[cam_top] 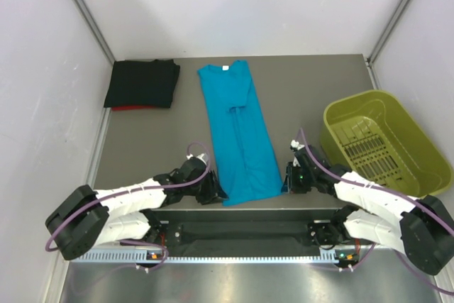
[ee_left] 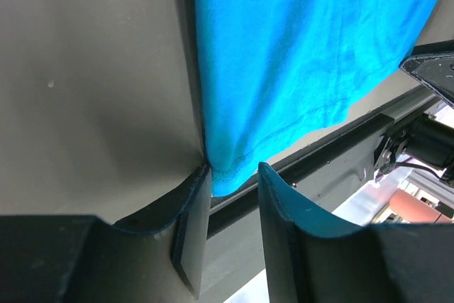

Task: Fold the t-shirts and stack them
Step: Fold the tshirt

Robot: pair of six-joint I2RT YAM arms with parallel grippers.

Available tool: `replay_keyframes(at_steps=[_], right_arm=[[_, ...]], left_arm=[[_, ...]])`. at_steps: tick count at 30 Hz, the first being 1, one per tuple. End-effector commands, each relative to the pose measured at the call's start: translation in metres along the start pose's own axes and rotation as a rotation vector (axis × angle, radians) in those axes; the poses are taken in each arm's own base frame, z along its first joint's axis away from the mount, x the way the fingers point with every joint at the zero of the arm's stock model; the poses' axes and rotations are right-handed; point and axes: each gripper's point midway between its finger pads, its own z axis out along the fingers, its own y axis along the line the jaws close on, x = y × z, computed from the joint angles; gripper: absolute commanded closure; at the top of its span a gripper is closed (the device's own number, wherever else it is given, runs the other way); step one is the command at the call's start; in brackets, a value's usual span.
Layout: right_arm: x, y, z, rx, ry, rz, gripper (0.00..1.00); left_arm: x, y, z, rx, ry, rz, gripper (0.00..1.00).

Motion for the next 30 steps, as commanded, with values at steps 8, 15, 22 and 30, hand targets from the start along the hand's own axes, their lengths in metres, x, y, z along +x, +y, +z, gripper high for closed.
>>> replay_keyframes(at_steps=[8,15,22,30], right_arm=[[0.004,-0.006,-0.001,0.022,-0.003,0.004,1.0],[-0.001,0.002,-0.022,0.0,-0.06,-0.021,1.0],[-0.007,0.014,-0.032,-0.029,-0.085,-0.034,1.0],[-0.031,0.027,-0.035,-0.015,-0.108,-0.07,1.0]], left_arm=[[0.02,0.059,0.001,-0.205,0.049,-0.012,1.0],[0.025,0.054,-0.008,-0.186,0.037,-0.038,1.0],[0.021,0.028,-0.014,-0.099,0.025,-0.045,1.0],[0.007,0.001,-0.009,-0.078,0.027,-0.015,1.0]])
